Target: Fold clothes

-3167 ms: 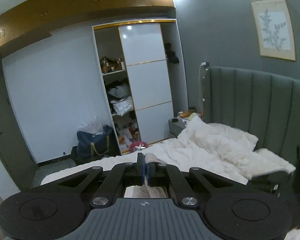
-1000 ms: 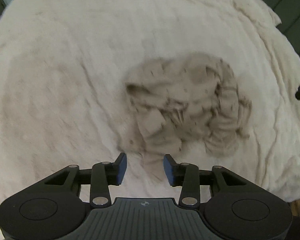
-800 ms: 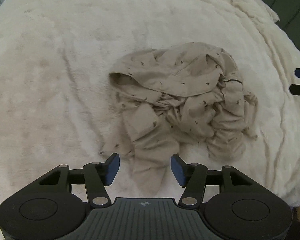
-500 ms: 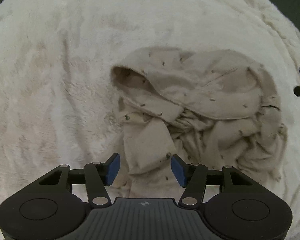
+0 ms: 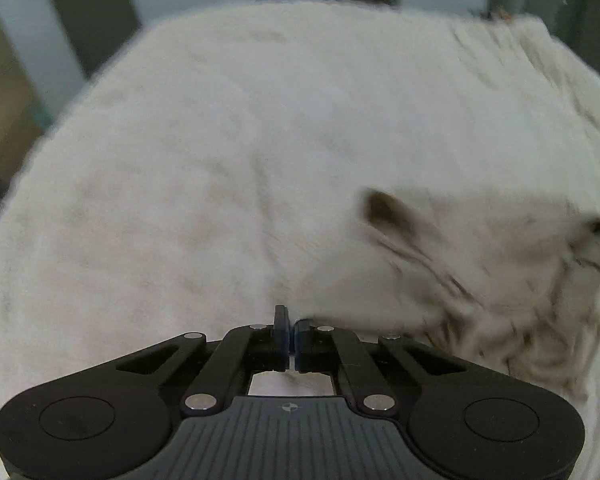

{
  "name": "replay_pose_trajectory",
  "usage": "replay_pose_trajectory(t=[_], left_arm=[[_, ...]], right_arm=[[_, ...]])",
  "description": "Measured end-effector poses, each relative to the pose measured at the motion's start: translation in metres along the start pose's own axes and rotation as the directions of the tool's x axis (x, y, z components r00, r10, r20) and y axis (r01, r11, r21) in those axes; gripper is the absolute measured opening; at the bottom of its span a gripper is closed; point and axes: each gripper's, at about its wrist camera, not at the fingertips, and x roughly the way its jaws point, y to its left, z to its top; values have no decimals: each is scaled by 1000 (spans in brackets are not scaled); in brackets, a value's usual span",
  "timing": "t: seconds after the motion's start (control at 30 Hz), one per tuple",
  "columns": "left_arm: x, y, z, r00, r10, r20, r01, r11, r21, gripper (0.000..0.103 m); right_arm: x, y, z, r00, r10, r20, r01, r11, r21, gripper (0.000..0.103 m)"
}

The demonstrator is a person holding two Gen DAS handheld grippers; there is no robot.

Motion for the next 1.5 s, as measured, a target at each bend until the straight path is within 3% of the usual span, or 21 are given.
replay_pose_trajectory(t=[0.2, 0.4, 0.67, 0.83, 0.93, 0.97, 1.0, 1.03, 1.1, 1.13, 1.2, 1.27, 1.37, 1.5], left_arm=[[-107, 77, 29, 986, 92, 137, -94, 996, 5, 1], [-159, 158, 48, 970, 147, 196, -134, 988, -79, 1], [-132, 201, 123, 958, 95, 270, -94, 995, -18, 1], [-97, 201, 188, 940, 19, 340, -61, 992, 112, 1], [-58, 196, 202, 936, 27, 351, -87, 983, 159, 6], [-30, 187, 208, 947, 41, 318, -105, 977, 186, 9], [4, 174, 209, 961, 71, 267, -134, 965, 225, 18], [21, 168, 208, 967, 90, 238, -150, 958, 244, 33], [86, 137, 187, 991, 123, 54, -134, 929, 345, 35], [104, 129, 176, 992, 125, -11, -113, 925, 362, 35], [131, 110, 148, 986, 121, -119, -68, 923, 378, 35], [134, 99, 130, 986, 88, -143, -33, 939, 343, 39], [130, 85, 109, 987, -24, -159, 59, 973, 224, 46], [138, 47, 113, 984, -107, -142, 129, 979, 156, 48]], right_arm=[[-118, 0, -6, 990, -69, 121, 49, 985, 163, 0], [-197, 13, 6, 982, -70, 178, 22, 967, 255, 0], [-222, 32, 76, 971, -116, 211, 66, 971, 231, 0], [-233, 26, 112, 948, -210, 238, 151, 958, 244, 0], [-200, 8, 127, 942, -258, 215, 201, 946, 254, 0], [-181, -1, 129, 949, -262, 172, 212, 941, 264, 11], [-167, -9, 129, 956, -263, 134, 219, 937, 272, 23], [-132, -19, 126, 967, -251, 49, 227, 931, 285, 24], [-94, -29, 118, 975, -218, -45, 221, 928, 301, 22], [-60, -32, 108, 976, -175, -127, 206, 929, 308, 21], [-33, -32, 95, 975, -134, -177, 185, 930, 317, 20], [-10, -30, 81, 974, -97, -203, 162, 929, 334, 20], [14, -33, 61, 980, -57, -191, 118, 937, 330, 20], [31, -48, 43, 986, -38, -160, 93, 930, 356, 25]])
